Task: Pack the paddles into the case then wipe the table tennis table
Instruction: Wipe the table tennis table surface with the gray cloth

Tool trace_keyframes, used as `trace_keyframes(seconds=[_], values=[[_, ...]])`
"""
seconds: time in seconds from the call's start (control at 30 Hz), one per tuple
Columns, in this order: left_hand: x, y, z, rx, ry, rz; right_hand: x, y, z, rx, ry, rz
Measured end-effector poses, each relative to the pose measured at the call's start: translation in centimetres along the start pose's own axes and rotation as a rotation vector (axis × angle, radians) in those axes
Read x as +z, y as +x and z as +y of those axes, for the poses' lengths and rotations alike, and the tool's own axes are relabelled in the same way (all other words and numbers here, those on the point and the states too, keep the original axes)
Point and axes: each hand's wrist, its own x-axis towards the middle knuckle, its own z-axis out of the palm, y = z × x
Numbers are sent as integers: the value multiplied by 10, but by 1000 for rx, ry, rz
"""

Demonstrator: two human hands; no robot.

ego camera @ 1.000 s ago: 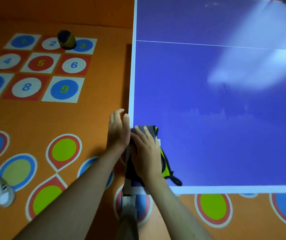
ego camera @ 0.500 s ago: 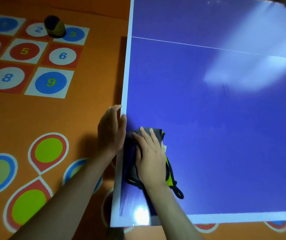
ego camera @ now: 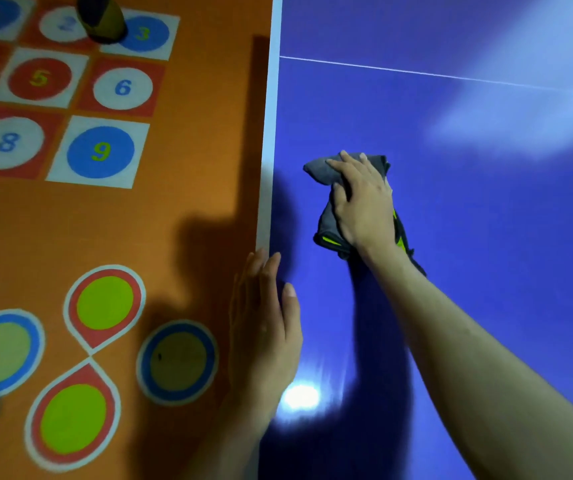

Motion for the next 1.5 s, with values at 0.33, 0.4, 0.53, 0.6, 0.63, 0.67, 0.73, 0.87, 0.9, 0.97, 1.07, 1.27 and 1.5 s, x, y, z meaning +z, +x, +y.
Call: trace_keyframes(seconds=[0.33,0.4,0.53,0.6,0.63,0.67,0.73,0.87,0.9,0.97,1.07,1.27,1.5], values=[[-1,6,0,134,138,37,-19,-68,-13,11,-25,-32],[-4,3,3,160,216,95,-26,-111,-14,-7,-18,-18],[-14,-16,7,178,327,261,-46,-213,-20,-13,-33,-41],[-19,-37,14,137,307,291,-58,-267,-23,-6,-38,-84],[-22,-50,20,123,297,281,-65,-293,-24,1,-41,-99],[-25,-65,28,113,286,259,-71,-317,-25,9,-44,-112],[-32,-92,42,79,248,170,-81,-360,-26,33,-54,-144],[-42,-130,54,-19,135,25,-85,-396,-23,44,-62,-168],[-43,-135,54,-34,121,12,-85,-393,-22,38,-62,-161],[-43,-140,52,-59,100,1,-83,-378,-18,25,-64,-149],[-40,-140,49,-67,79,12,-79,-332,-8,29,-59,-110],[-22,-116,62,4,68,17,-67,-206,25,51,-26,-7],[3,-84,78,106,66,-57,-71,-150,42,82,14,-33]])
